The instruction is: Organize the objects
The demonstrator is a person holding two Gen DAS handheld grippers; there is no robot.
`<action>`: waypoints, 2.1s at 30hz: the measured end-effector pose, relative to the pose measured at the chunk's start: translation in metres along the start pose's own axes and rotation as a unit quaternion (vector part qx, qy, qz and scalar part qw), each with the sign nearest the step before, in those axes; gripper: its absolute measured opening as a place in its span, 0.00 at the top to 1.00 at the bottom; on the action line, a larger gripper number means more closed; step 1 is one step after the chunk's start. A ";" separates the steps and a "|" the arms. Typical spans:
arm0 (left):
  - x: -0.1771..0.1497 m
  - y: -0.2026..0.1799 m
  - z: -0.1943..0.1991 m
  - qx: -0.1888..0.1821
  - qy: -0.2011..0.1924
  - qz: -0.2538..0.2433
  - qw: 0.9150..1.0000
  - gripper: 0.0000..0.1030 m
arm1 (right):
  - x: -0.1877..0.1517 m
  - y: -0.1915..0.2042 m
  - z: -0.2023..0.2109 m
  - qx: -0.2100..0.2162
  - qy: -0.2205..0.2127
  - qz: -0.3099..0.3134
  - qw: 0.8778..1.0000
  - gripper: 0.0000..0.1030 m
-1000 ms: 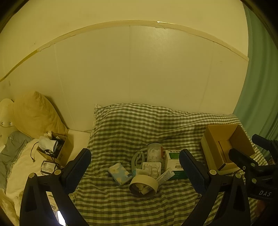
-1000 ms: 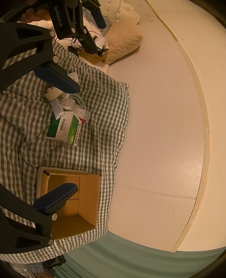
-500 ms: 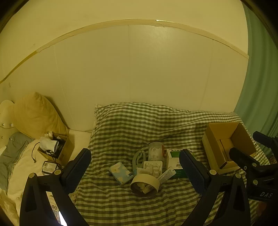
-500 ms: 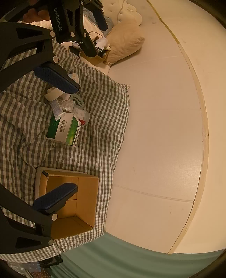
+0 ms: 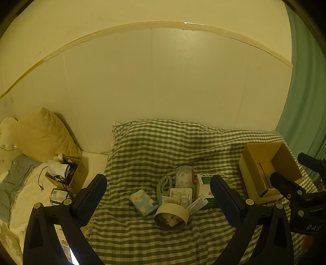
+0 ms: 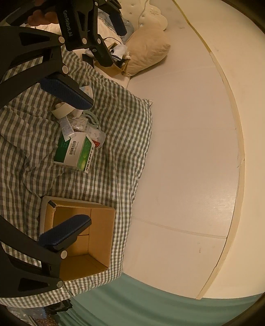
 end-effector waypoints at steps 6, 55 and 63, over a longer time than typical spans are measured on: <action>-0.001 -0.001 -0.001 0.001 0.001 -0.002 1.000 0.00 | 0.000 0.002 0.000 0.002 0.000 0.002 1.000 0.00; -0.119 0.078 -0.111 0.041 0.158 -0.030 0.986 0.00 | -0.083 0.096 -0.108 0.121 0.171 0.064 0.976 0.06; -0.130 0.092 -0.130 0.038 0.154 -0.027 0.987 0.00 | -0.115 0.127 -0.150 0.164 0.215 0.101 0.958 0.27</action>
Point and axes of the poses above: each gripper's, at about its wrist camera, not at the fingertips, and z roughly against the way its jaws point, y to its left, x to its top, the point moved 8 cm from there along -z, roughly the way its jaws point, and after that the axes turned 10 degrees about -y, right-handed, at the moved point
